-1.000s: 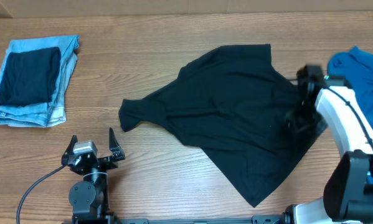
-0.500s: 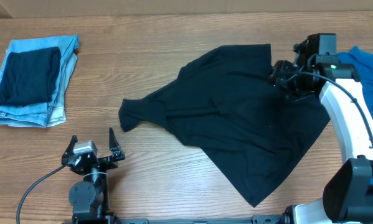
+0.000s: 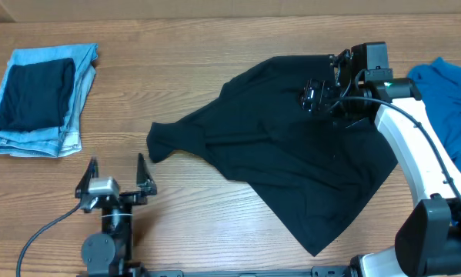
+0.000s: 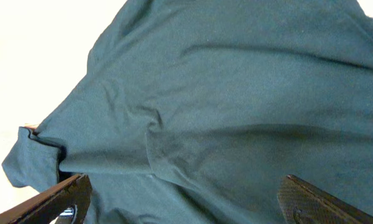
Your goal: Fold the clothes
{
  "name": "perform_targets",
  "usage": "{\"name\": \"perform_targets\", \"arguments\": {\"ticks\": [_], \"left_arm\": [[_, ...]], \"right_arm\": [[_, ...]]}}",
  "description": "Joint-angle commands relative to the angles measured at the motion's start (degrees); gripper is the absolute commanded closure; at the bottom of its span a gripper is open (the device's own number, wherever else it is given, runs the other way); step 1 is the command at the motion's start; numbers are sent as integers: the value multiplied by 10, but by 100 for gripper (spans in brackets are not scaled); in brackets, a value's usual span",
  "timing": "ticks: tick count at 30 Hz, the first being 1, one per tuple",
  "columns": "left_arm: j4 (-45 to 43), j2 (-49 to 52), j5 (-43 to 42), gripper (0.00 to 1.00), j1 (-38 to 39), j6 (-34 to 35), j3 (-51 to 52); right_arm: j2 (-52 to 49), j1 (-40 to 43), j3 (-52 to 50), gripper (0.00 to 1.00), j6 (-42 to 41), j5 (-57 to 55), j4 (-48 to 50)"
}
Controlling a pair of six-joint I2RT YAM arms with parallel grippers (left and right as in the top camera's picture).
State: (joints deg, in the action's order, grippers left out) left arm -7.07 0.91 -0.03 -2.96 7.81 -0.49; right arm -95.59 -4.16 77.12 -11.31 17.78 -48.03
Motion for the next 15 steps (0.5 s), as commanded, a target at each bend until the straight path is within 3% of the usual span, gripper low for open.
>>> {"name": "perform_targets", "arguments": {"ticks": [1, 4, 8, 12, 15], "left_arm": [[-6, 3, -85, 0, 4, 61, -42], [50, 64, -95, 0, 4, 50, -149], [182, 231, -107, 0, 4, 39, -344], [399, 464, -197, 0, 10, 7, -593], [429, 599, -303, 0, 23, 19, -694]], "right_arm": [[13, 0, -3, 0, 5, 3, 2], [13, 0, -3, 0, 5, 3, 5], [13, 2, -3, 0, 4, 3, 10], [13, 2, -3, 0, 5, 3, 11], [13, 2, -3, 0, 5, 3, 11]]}}
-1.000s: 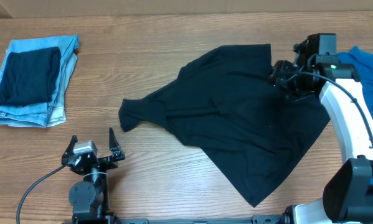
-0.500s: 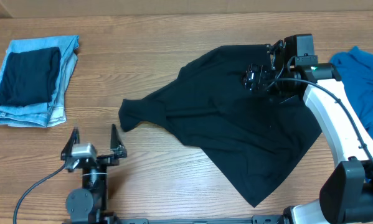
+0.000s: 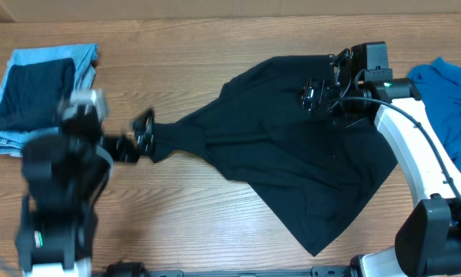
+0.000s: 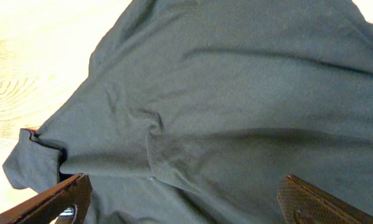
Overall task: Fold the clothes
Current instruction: 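Reach the left gripper to the t-shirt's left sleeve and grasp it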
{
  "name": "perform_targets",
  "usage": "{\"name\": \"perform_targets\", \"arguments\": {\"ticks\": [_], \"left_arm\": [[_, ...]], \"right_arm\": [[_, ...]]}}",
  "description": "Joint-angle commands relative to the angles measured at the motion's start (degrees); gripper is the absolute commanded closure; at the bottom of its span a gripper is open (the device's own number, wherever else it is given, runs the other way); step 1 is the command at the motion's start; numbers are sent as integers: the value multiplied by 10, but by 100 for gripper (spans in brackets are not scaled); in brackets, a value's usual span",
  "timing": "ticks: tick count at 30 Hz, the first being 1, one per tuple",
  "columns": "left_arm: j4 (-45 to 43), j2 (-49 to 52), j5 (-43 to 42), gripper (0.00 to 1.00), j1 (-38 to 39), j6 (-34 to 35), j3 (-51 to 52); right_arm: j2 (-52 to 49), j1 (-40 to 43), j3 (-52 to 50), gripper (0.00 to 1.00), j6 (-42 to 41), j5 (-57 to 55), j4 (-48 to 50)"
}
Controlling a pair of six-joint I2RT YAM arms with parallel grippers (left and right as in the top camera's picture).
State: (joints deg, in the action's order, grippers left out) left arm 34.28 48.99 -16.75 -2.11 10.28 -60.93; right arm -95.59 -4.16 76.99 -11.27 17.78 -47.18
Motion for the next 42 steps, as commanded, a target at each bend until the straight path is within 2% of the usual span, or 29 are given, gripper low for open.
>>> {"name": "perform_targets", "arguments": {"ticks": [1, 4, 8, 10, 12, 13, 15, 16, 18, 19, 22, 25, 27, 31, 42], "left_arm": [[15, 151, -168, 0, 14, 1, -104], [-4, 263, -307, 0, 14, 10, -113], [-58, 371, -453, 0, 14, 11, -113], [-62, 414, -497, 0, 14, 11, -113], [-45, 449, -508, 28, 14, 19, -113], [-21, 466, -501, 35, 14, 40, -113], [35, 477, -402, 34, 14, 89, -113], [64, 476, -320, 32, 14, 115, -113], [118, 457, -152, 19, 15, 148, -113], [136, 444, -100, 9, 15, 155, -113], [154, 409, -39, 0, 20, 170, -113], [191, 403, 27, 0, 45, 183, -111], [200, 409, 99, 0, 72, 201, -100], [184, 426, 113, 6, 101, 221, -81], [154, 543, 105, 5, 108, 283, -66]], "right_arm": [[13, 2, -2, 0, 4, 3, 3], [13, 2, -2, 0, 4, 3, 3], [13, 2, -2, 0, 4, 3, 2], [13, 2, -2, 0, 4, 3, 2], [13, 2, -2, 0, 4, 3, 2], [13, 2, -2, 0, 4, 3, 2], [13, 2, -2, 0, 4, 3, 2], [13, 2, -2, 0, 4, 3, 2], [13, 2, -2, 0, 4, 3, 2], [13, 2, -2, 0, 4, 3, 2], [13, 2, -2, 0, 4, 3, 2], [13, 2, -2, 0, 4, 3, 2], [13, 2, -2, 0, 4, 3, 2], [13, 2, -2, 0, 4, 3, 2], [13, 2, -2, 0, 4, 3, 2]]}}
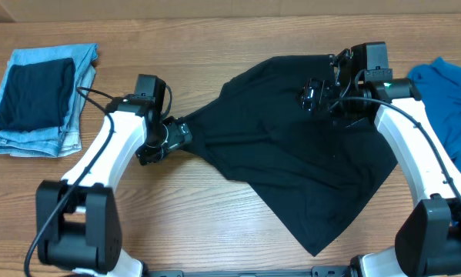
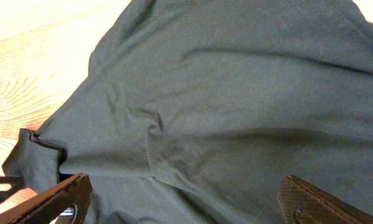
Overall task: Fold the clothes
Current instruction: 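Reach the left gripper to the t-shirt's left sleeve and grasp it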
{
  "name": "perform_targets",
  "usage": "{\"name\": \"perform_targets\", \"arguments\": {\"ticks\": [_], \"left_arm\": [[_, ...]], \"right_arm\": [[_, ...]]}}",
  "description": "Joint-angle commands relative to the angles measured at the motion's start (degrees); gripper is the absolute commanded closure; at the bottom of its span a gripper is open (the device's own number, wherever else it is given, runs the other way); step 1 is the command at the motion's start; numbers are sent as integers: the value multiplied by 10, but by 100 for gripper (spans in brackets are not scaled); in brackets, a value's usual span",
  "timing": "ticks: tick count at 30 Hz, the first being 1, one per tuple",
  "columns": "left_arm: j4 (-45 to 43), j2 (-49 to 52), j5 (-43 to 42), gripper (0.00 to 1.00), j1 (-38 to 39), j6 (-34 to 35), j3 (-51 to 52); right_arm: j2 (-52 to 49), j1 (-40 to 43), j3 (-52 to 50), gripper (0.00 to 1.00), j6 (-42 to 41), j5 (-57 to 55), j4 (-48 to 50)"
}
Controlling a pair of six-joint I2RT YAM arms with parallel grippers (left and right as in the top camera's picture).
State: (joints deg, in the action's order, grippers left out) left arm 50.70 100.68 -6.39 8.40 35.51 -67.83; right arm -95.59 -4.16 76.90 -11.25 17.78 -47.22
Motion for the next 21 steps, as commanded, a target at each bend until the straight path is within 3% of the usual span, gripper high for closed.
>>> {"name": "perform_targets", "arguments": {"ticks": [1, 4, 6, 9, 11, 12, 13, 21], "left_arm": [[-19, 34, 2, 5, 2, 31, 3], [-59, 59, -26, 5, 3, 33, 3], [-78, 68, -38, 14, 2, 33, 3], [-93, 68, -37, 44, 2, 30, 2], [-97, 68, -37, 79, 2, 19, 0], [-99, 68, -37, 91, 2, 2, -5], [-103, 68, -36, 96, 2, -17, -11], [-59, 68, 19, 96, 3, -156, -133]], "right_arm": [[13, 2, -1, 0, 4, 3, 3], [13, 2, -1, 0, 4, 3, 3], [13, 2, -1, 0, 4, 3, 3], [13, 2, -1, 0, 4, 3, 3], [13, 2, -1, 0, 4, 3, 3], [13, 2, -1, 0, 4, 3, 3], [13, 2, -1, 0, 4, 3, 3], [13, 2, -1, 0, 4, 3, 3]]}}
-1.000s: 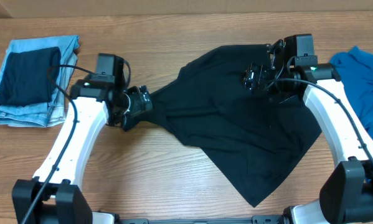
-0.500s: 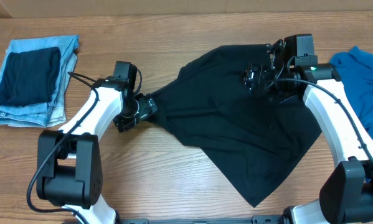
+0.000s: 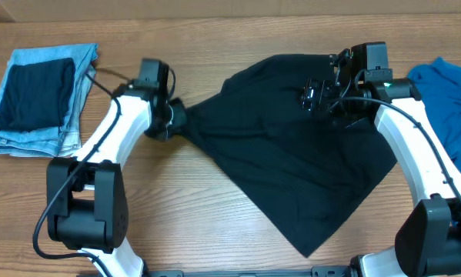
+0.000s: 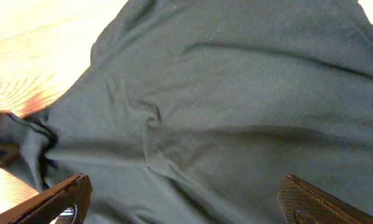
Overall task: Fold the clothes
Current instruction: 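Reach the left gripper to the t-shirt's left sleeve and grasp it, then lift the t-shirt with both grippers, left gripper raising its left side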
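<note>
A black shirt (image 3: 292, 161) lies spread across the middle of the table, its left sleeve drawn out to a point. My left gripper (image 3: 175, 117) is at that sleeve tip, shut on the cloth. My right gripper (image 3: 316, 98) hovers over the shirt's far right part. In the right wrist view the same dark shirt (image 4: 236, 93) fills the frame, and the right gripper (image 4: 183, 186) is open, its fingers (image 4: 68, 196) wide apart with nothing between them. The sleeve end shows blurred at the left of that view.
A folded stack of light-blue clothes (image 3: 68, 123) with a dark folded piece (image 3: 34, 94) on top lies at the far left. A blue garment (image 3: 445, 100) lies at the right edge, behind my right arm. Bare wood shows in front of the shirt.
My left gripper has moved toward the back of the table with the sleeve tip in it. The shirt's left edge now runs straighter and its front corner has shifted slightly left. The right arm is unchanged.
My left gripper first stood open near the table's front, left of the shirt. Then the left arm was blurred in motion near the sleeve, then its gripper was at the sleeve end. Now it holds the sleeve farther back. My right gripper stayed open over the shirt throughout.
</note>
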{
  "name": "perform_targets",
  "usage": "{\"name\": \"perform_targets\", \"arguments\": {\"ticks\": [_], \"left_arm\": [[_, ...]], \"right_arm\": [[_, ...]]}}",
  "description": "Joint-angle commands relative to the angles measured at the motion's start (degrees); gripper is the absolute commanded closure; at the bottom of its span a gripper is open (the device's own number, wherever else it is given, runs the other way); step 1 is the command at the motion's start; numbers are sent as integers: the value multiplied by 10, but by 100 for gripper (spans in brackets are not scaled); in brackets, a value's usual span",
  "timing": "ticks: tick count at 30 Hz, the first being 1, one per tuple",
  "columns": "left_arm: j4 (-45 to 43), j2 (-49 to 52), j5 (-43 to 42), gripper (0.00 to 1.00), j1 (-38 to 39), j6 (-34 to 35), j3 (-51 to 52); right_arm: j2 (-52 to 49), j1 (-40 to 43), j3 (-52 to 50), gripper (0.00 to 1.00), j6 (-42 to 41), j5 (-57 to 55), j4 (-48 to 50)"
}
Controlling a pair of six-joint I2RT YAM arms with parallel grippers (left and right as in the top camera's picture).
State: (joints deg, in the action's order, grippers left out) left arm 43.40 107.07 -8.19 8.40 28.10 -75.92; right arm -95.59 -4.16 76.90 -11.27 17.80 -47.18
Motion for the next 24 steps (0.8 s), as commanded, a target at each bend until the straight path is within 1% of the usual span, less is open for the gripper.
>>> {"name": "perform_targets", "arguments": {"ticks": [1, 3, 5, 8, 10, 12, 15, 16, 17, 18, 19, 20, 21, 22, 24], "left_arm": [[21, 4, 62, 96, 3, -94, -61], [30, 4, 80, 94, 3, -110, -63], [39, 4, 80, 89, 3, -122, -63], [51, 4, 80, 88, 3, -123, -63], [60, 4, 81, 82, 3, -123, -63], [60, 4, 90, 76, 3, -143, -64], [74, 4, 69, 61, -3, -173, -112], [85, 4, 54, 52, -3, -191, -138], [93, 4, 47, 45, -2, -207, -158], [106, 4, 42, 35, 0, -225, -183], [116, 4, 40, 29, 3, -239, -206], [121, 4, 39, 26, 5, -246, -222], [118, 4, 26, 27, 10, -259, -243], [107, 4, 4, 28, 15, -271, -255], [59, 5, -55, 35, 36, -313, -258]], "right_arm": [[13, 2, -1, 0, 4, 3, 2], [13, 2, -1, 0, 4, 3, 2], [13, 2, -1, 0, 4, 3, 3], [13, 2, -1, 0, 4, 3, 2], [13, 2, -1, 0, 4, -3, 8], [13, 2, -1, 0, 4, -31, 29], [13, 2, -1, 0, 4, -32, 36], [13, 2, -1, 0, 4, -31, 38], [13, 2, -1, 0, 4, -31, 38], [13, 2, -1, 0, 5, -31, 38], [13, 2, -1, 0, 5, -31, 36], [13, 2, -1, 0, 10, -31, 35], [13, 2, -1, 0, 13, -32, 37], [13, 4, 0, 8, 5, -32, 40], [13, 11, 5, 16, -37, -32, 32]]}}
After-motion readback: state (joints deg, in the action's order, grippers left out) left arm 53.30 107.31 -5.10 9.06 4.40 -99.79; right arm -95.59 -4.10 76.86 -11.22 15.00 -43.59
